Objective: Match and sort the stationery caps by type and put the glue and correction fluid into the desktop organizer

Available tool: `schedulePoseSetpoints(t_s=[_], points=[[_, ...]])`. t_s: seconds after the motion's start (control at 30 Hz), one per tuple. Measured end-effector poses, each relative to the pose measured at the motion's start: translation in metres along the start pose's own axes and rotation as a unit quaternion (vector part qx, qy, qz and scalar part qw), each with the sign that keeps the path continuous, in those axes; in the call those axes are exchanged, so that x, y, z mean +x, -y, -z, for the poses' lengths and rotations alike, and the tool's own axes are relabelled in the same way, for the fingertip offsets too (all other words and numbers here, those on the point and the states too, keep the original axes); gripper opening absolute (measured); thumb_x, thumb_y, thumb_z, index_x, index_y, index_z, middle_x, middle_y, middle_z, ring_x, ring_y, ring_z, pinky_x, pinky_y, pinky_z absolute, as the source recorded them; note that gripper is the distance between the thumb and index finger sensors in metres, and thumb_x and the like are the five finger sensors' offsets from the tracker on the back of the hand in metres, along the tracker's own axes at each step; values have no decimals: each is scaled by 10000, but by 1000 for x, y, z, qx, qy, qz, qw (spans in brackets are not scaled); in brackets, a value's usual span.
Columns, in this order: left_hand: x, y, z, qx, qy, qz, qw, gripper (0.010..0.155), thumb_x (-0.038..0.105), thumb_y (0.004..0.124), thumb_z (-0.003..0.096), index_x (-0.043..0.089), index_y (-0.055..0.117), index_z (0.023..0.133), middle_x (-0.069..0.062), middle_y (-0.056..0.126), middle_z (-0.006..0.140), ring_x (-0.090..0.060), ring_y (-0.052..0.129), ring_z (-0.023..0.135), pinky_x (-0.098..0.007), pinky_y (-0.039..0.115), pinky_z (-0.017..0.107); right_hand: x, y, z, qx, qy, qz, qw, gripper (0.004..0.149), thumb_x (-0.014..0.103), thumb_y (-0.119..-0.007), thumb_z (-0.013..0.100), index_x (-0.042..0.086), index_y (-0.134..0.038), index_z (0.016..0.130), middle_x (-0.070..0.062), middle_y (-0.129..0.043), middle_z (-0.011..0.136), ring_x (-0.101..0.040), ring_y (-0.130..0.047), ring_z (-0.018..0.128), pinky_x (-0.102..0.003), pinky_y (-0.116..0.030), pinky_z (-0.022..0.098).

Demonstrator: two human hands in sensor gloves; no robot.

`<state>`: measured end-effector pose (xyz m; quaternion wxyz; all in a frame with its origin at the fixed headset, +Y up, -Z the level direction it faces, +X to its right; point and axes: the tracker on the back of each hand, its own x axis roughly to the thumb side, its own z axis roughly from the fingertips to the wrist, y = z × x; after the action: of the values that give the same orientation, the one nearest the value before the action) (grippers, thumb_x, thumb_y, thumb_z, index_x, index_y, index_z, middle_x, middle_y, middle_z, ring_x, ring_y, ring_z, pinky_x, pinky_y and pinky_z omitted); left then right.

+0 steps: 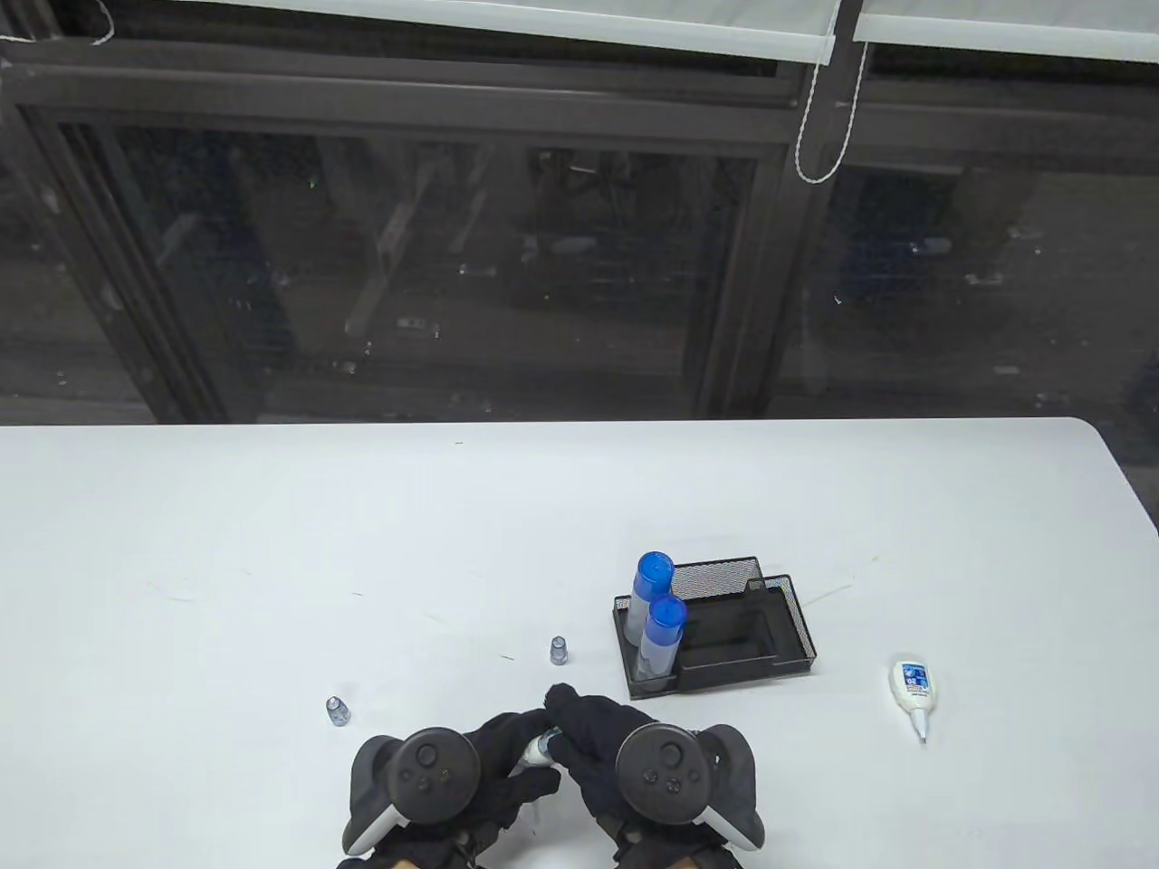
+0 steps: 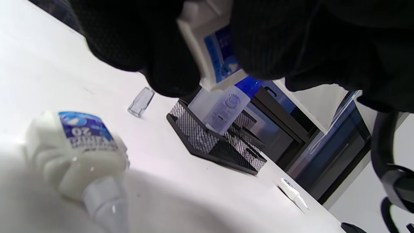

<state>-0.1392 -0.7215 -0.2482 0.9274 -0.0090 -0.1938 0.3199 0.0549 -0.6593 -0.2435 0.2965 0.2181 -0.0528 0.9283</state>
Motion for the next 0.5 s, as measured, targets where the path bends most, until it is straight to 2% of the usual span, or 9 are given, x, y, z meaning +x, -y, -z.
schedulePoseSetpoints(t_s=[0.2,0.27,0.33,0.4,0.43,0.5], points=[[-2,-2,0,14,-5,3,1000,582,402,873,480,210,744,1015,-69,895,971,-260,1061,723,-498,847,579,0,-3,6,7,-1,5,1000,482,261,-831,471,125,-817,933,-136,-952,808,-295,-1005,626,-488,-821,531],[2,-4,-4,23,-3,26,999,583,391,884,475,203,751,1011,-74,898,967,-275,1060,723,-510,846,582,2,-5,3,11,3,2,1000,478,258,-836,466,124,-824,924,-138,-956,802,-294,-1010,622,-484,-826,528],[5,-7,-6,32,8,64,997,578,397,892,465,217,763,1000,-60,912,960,-279,1072,720,-513,856,581,5,-8,-5,-6,8,-5,1000,473,254,-841,458,120,-832,912,-144,-961,789,-293,-1017,610,-481,-833,520],[8,-8,-6,37,21,43,998,580,399,900,459,222,769,995,-58,918,955,-279,1075,717,-511,860,578,3,-5,-9,-32,24,-11,999,473,271,-839,458,129,-835,909,-130,-968,783,-278,-1022,606,-471,-840,518],[9,-8,-5,31,20,43,998,583,402,899,460,221,767,997,-58,918,955,-275,1075,714,-506,862,578,2,-4,-9,-31,17,6,999,475,265,-841,458,122,-836,910,-136,-965,784,-289,-1016,608,-482,-832,520],[9,-7,-6,28,31,43,998,591,441,889,462,235,760,1002,-40,922,947,-241,1078,692,-475,870,569,0,3,-8,8,16,0,1000,477,276,-826,477,129,-810,931,-132,-943,808,-291,-997,631,-485,-814,536]])
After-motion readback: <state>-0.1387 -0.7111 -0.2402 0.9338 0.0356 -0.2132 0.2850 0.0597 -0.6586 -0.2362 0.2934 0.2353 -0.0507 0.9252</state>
